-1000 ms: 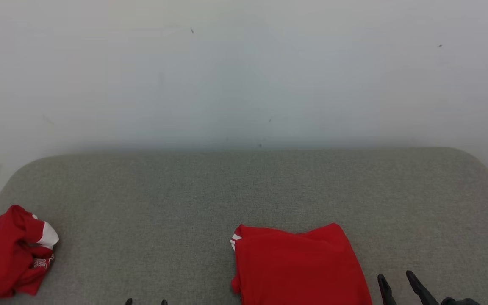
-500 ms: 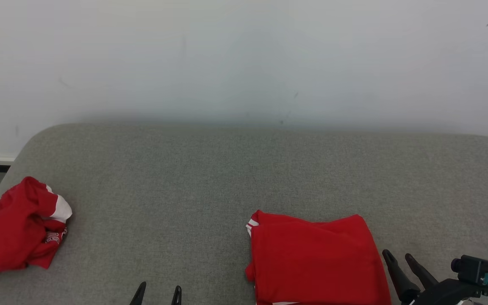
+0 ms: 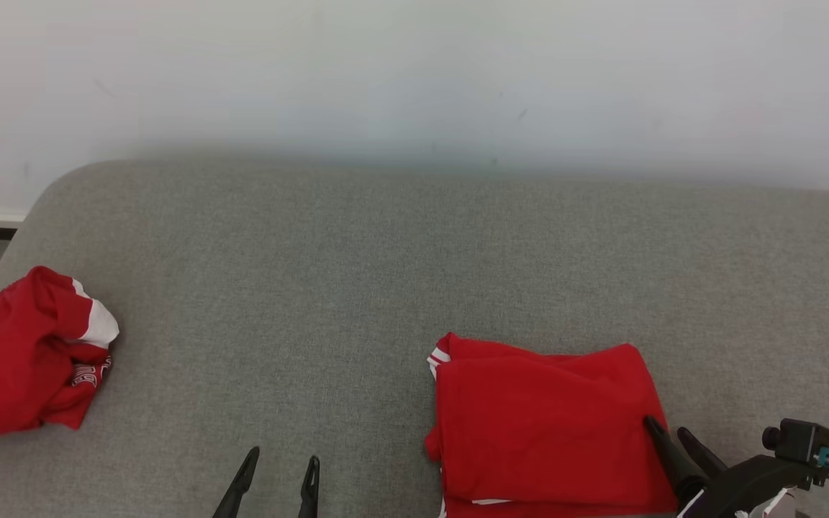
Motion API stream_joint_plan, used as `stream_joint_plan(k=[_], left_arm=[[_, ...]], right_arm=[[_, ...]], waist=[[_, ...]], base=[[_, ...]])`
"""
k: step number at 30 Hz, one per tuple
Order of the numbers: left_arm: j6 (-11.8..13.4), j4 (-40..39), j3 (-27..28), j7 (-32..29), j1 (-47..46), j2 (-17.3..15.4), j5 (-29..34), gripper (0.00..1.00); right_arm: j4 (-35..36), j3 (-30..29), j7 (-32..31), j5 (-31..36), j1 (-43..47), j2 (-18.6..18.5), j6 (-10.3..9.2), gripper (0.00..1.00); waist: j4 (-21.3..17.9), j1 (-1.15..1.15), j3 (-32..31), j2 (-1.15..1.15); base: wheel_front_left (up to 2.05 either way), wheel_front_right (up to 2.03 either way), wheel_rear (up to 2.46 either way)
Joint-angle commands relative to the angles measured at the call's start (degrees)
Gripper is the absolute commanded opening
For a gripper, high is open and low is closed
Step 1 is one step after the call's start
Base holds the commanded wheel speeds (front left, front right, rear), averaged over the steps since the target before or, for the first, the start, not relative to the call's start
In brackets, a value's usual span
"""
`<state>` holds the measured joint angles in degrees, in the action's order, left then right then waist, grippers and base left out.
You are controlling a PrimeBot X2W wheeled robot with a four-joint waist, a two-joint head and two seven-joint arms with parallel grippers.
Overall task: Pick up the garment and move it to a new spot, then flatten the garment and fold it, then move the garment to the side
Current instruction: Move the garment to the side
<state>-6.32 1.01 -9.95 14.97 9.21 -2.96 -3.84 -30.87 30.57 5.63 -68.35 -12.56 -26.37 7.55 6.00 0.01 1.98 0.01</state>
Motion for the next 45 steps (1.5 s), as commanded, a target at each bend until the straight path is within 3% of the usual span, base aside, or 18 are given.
stream_joint_plan(k=[1,5,10,11,12,14,15,24,32,45], left_arm=[[-0.10,-0.11,-0.17,0.21,-1.16,0.10,0.31,1.00],[-0.28,-0.11,-0.33,0.21,-2.13,0.11,0.59,1.00],[-0.60,0.07,-0.59,0.21,-3.18,0.11,0.82,1.00],[-0.66,0.13,-0.66,0.21,-3.41,0.11,0.81,1.00],[-0.71,0.17,-0.68,0.21,-3.58,0.11,0.82,1.00],[-0.62,0.28,-0.71,0.21,-3.74,0.11,0.79,1.00],[-0.66,0.37,-0.72,0.21,-3.69,0.11,0.80,1.00],[-0.69,0.39,-0.08,0.21,-2.56,0.11,0.82,1.00],[-0.39,-1.60,-0.05,0.21,-3.53,0.11,-1.08,1.00],[-0.87,-4.81,0.01,0.17,-6.32,-0.87,0.13,1.00]], right_arm=[[-0.43,0.62,0.31,-1.59,-1.20,-0.48,-0.11,1.00],[-1.05,2.18,-0.07,-3.99,-2.50,-0.66,-0.11,0.95],[-1.01,4.42,-1.59,-6.81,-3.71,-1.04,-0.11,0.73],[-0.83,4.87,-1.63,-7.16,-3.89,-1.14,-0.11,0.51],[-0.68,5.23,-1.59,-7.58,-4.03,-1.28,-0.11,0.45],[-0.21,5.95,-0.93,-7.84,-4.51,-1.93,-0.11,0.09],[-0.10,6.25,-0.57,-8.07,-4.62,-2.17,-0.11,0.00],[0.32,9.11,3.08,-7.87,-5.77,-4.61,-0.11,0.00],[0.09,12.21,6.30,-6.49,-10.20,-6.42,-0.11,0.00],[2.06,15.13,8.72,-7.50,-13.68,-6.24,-0.11,0.00]], waist=[[0.23,-0.01,1.29,-0.01],[0.36,-0.01,2.53,-0.01],[0.73,-0.01,3.71,-0.01],[0.81,-0.01,3.85,-0.01],[0.87,-0.01,3.95,-0.01],[1.01,-0.01,4.09,-0.01],[1.06,-0.01,4.07,-0.01],[-0.18,-0.01,2.88,-0.01],[-7.23,-0.01,3.43,-0.01],[-22.37,-0.01,7.59,-0.01]], base=[[0.00,0.00,0.00],[0.00,0.00,0.00],[0.00,0.00,0.00],[0.00,0.00,0.00],[0.00,0.00,0.00],[0.00,0.00,0.00],[0.00,0.00,0.00],[0.00,0.00,0.00],[0.00,0.00,0.00],[0.00,0.00,0.00]])
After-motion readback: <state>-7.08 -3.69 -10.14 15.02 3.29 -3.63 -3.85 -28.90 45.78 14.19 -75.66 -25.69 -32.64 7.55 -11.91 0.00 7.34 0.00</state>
